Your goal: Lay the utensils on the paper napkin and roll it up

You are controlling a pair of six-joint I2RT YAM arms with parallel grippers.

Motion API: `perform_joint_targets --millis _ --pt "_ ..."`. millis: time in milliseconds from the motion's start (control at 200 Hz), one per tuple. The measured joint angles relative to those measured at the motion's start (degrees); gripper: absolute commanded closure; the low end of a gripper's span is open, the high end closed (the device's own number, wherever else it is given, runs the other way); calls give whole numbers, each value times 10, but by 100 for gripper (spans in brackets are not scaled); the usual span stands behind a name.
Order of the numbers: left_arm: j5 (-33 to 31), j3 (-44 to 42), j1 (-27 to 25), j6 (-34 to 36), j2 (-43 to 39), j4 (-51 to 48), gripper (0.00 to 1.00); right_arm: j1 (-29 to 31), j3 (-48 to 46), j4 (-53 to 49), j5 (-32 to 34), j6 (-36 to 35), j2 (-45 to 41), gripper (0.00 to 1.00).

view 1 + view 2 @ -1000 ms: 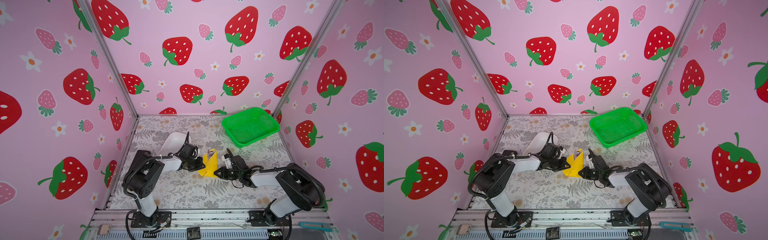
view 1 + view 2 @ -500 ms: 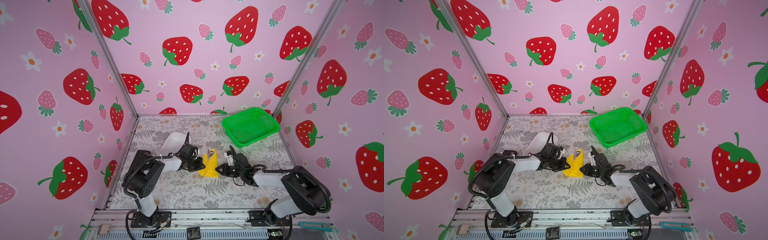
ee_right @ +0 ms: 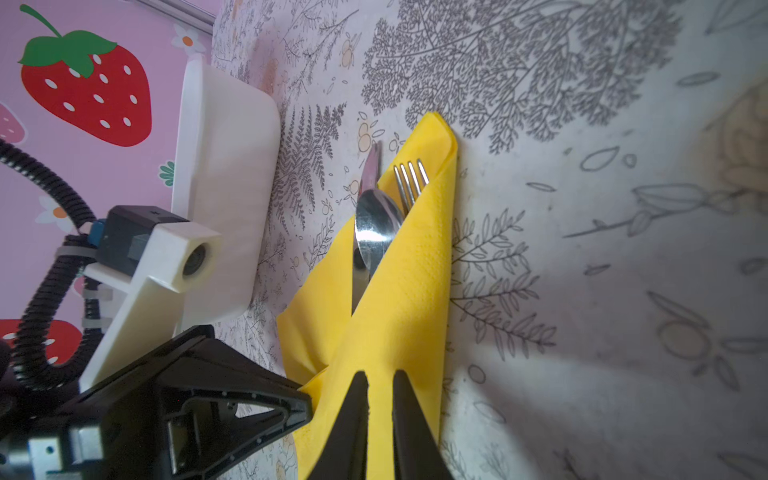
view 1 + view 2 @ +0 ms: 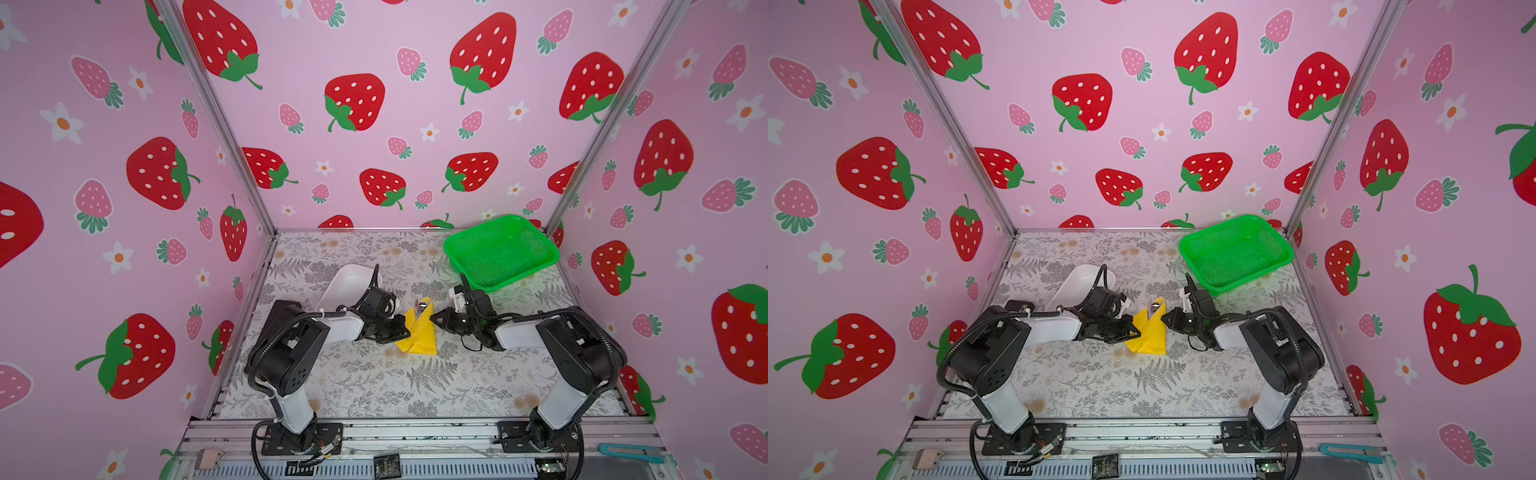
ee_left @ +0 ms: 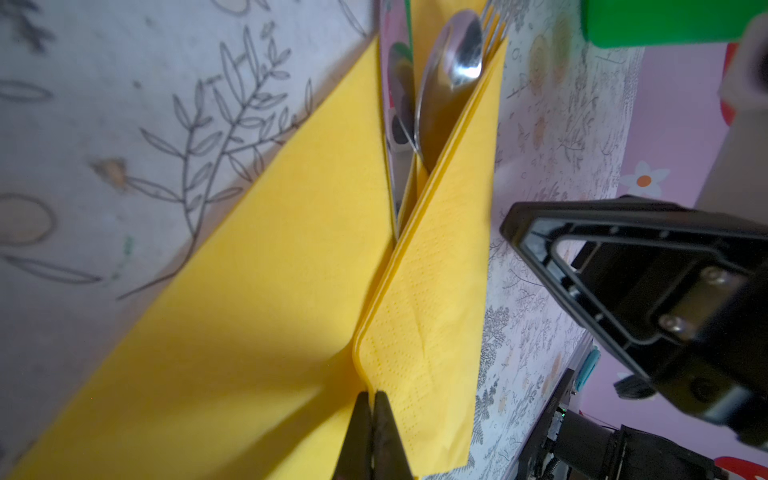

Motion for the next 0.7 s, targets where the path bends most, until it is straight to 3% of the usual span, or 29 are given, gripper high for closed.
perform_joint_targets --millis 410,700 --pt "0 1 1 1 0 -3 100 -6 2 -2 1 0 15 85" --pt "0 3 2 1 0 -4 100 -17 66 -11 5 0 25 85"
